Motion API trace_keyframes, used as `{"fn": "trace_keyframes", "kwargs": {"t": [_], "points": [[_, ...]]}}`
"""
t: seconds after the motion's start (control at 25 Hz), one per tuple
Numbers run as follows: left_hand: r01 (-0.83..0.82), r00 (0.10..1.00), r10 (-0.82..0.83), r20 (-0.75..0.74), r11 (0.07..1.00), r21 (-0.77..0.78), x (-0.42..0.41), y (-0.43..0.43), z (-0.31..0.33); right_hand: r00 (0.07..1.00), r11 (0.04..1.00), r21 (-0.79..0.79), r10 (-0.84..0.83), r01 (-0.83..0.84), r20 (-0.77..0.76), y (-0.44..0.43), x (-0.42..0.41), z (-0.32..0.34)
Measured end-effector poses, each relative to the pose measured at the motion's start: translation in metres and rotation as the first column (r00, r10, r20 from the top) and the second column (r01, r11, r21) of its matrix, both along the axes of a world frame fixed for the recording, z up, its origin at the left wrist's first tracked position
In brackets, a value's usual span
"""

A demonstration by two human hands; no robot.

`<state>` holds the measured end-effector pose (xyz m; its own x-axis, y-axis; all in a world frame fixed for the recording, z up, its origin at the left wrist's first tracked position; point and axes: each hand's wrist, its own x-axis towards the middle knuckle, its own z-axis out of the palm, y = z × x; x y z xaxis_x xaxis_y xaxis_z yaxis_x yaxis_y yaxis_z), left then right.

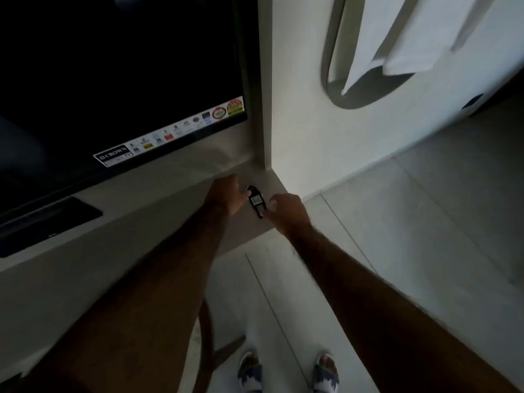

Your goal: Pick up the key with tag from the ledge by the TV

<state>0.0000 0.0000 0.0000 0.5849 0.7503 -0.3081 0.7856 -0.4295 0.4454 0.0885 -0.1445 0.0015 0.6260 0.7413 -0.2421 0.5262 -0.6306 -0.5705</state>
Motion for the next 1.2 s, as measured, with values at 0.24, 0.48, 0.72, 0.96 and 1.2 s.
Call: {"fn": "trace_keyframes", "kwargs": {"t": [0.24, 0.48, 0.72, 0.96, 1.2], "points": [[0.059, 0.998, -0.060, 0.011, 0.997, 0.044, 0.015, -0.002, -0.029, 0.999, 0.998, -0.037, -0.043, 0.044, 0.028, 0.012, -0.010, -0.020], [0.004, 0.993, 0.008, 0.118, 0.995, -0.099, 0.011, 0.003, -0.037, 0.957, 0.957, 0.085, -0.267, 0.277, -0.111, 0.011, -0.009, -0.024], [0.046, 0.931, 0.133, 0.340, 0.881, -0.470, 0.006, -0.010, 0.011, 0.950, 0.966, 0.017, -0.252, 0.259, -0.183, 0.000, 0.007, 0.016], [0.204, 0.885, 0.019, 0.465, 0.882, -0.425, 0.030, -0.029, 0.099, 0.867, 0.885, 0.219, -0.306, 0.411, -0.393, -0.025, 0.035, 0.117], [0.353, 0.831, -0.144, 0.538, 0.883, -0.309, 0.074, -0.060, 0.185, 0.895, 0.842, 0.335, -0.329, 0.422, -0.300, -0.069, 0.072, 0.205]]}}
